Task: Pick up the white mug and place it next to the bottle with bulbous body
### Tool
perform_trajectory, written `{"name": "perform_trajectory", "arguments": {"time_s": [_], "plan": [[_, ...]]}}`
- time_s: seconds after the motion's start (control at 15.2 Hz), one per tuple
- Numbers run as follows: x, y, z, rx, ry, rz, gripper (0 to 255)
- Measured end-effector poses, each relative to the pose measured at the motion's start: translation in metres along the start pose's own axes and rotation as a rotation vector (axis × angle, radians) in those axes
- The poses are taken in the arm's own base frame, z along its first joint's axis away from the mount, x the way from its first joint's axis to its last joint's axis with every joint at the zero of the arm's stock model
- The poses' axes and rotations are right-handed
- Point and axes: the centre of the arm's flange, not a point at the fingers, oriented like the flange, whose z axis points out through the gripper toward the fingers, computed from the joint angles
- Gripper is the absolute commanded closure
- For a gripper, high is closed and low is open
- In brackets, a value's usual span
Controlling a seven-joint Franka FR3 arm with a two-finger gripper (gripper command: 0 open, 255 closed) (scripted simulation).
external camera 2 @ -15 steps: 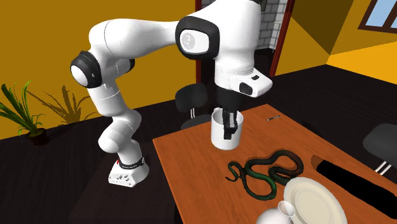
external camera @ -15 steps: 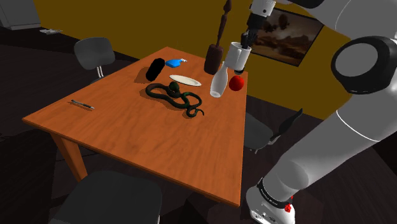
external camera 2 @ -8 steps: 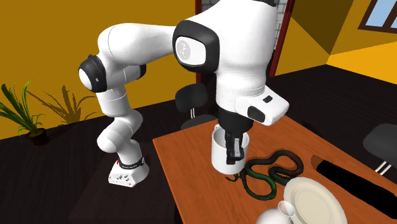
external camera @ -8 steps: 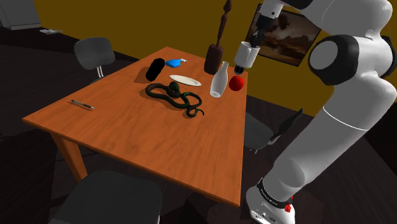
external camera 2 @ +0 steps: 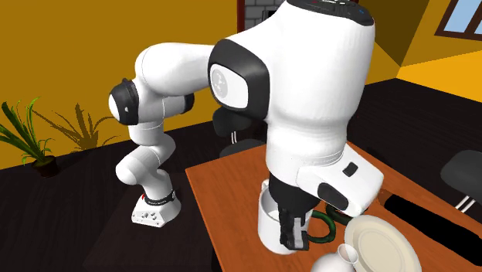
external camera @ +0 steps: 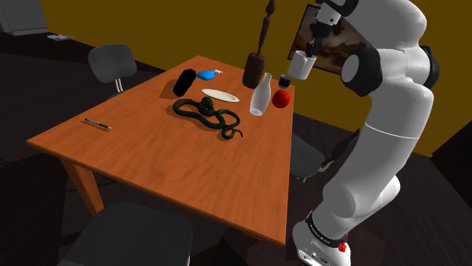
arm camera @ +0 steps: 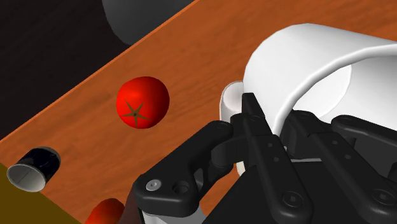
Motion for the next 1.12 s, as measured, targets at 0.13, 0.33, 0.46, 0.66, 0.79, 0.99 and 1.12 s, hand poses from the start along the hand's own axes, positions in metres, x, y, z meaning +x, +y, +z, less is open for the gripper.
{"name": "perform_trajectory", "arguments": {"time_s": [0.13, 0.33, 0.46, 0.66, 0.79, 0.99, 1.12], "plan": [[-0.001, 0.002, 0.008, 0.000, 0.000, -0.001, 255], [-0.001, 0.003, 0.022, 0.000, 0.000, -0.001, 255], [-0.002, 0.002, 0.034, 0.000, 0.000, -0.001, 255], [-0.001, 0.003, 0.049, 0.000, 0.000, -0.001, 255], [-0.002, 0.004, 0.060, 0.000, 0.000, -0.001, 255], [-0.001, 0.002, 0.075, 0.000, 0.000, -0.001, 255], [-0.002, 0.003, 0.086, 0.000, 0.000, -0.001, 255]]}}
